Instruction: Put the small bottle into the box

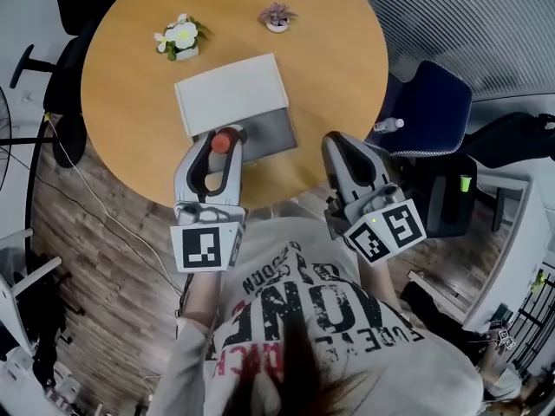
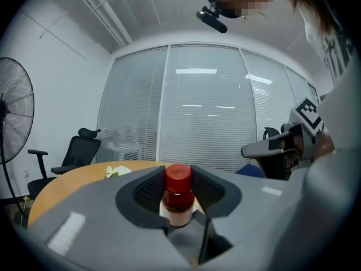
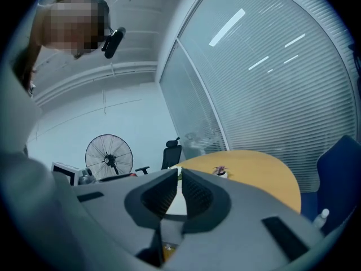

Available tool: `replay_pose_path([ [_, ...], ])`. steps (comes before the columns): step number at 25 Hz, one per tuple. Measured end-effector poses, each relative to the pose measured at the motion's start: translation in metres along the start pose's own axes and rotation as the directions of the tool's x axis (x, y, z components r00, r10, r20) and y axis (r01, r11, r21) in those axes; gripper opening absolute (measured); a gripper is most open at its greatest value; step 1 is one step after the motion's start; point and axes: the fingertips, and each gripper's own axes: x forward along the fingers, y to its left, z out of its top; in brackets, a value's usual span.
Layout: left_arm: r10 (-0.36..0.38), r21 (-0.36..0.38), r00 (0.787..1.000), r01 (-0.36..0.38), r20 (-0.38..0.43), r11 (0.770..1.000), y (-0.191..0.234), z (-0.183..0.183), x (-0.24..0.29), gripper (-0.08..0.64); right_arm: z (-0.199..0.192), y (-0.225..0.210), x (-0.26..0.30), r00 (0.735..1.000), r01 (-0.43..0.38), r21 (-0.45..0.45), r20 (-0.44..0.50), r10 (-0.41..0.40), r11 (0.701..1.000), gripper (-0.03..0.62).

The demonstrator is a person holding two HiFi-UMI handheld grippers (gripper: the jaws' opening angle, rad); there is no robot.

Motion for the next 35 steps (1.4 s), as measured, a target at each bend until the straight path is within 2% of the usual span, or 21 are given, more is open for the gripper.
replay_pose_path([
  [4,-0.016,0.007,1.000,0.017,-0.026,1.000,-0.004,-0.015,0.007,0.147,-0.007,0.002,0.001,1.000,0.002,0.012,-0.010,-0.002,1.000,0.031],
  [7,-0.019,0.028,0.997,0.021,-0.077,0.999,-0.002,-0.037,0.010,0.147,-0.011,0.002,0.001,1.000,0.007,0.018,-0.016,-0.007,1.000,0.031],
  [10,-0.024,0.011,0.991,0.026,-0.129,1.000,0.001,-0.059,0.012,0.147,-0.013,0.003,0.002,1.000,0.010,0.022,-0.020,-0.010,1.000,0.031],
  [19,-0.052,0.045,0.985,0.060,-0.163,0.997,-0.005,-0.096,0.027,0.147,-0.020,-0.003,0.005,0.999,0.031,0.035,-0.040,-0.030,0.999,0.031],
  [24,-0.065,0.068,0.975,0.081,-0.214,0.994,-0.004,-0.124,0.031,0.147,-0.021,-0.007,0.009,0.998,0.040,0.038,-0.047,-0.039,0.998,0.031],
  [29,-0.049,0.069,0.966,0.068,-0.252,0.995,0.000,-0.139,0.035,0.147,-0.022,-0.011,0.010,0.998,0.045,0.041,-0.054,-0.042,0.998,0.031],
  [35,-0.065,0.069,0.950,0.090,-0.306,0.994,-0.002,-0.155,0.038,0.147,-0.022,-0.010,0.014,0.998,0.037,0.042,-0.056,-0.034,0.998,0.031],
])
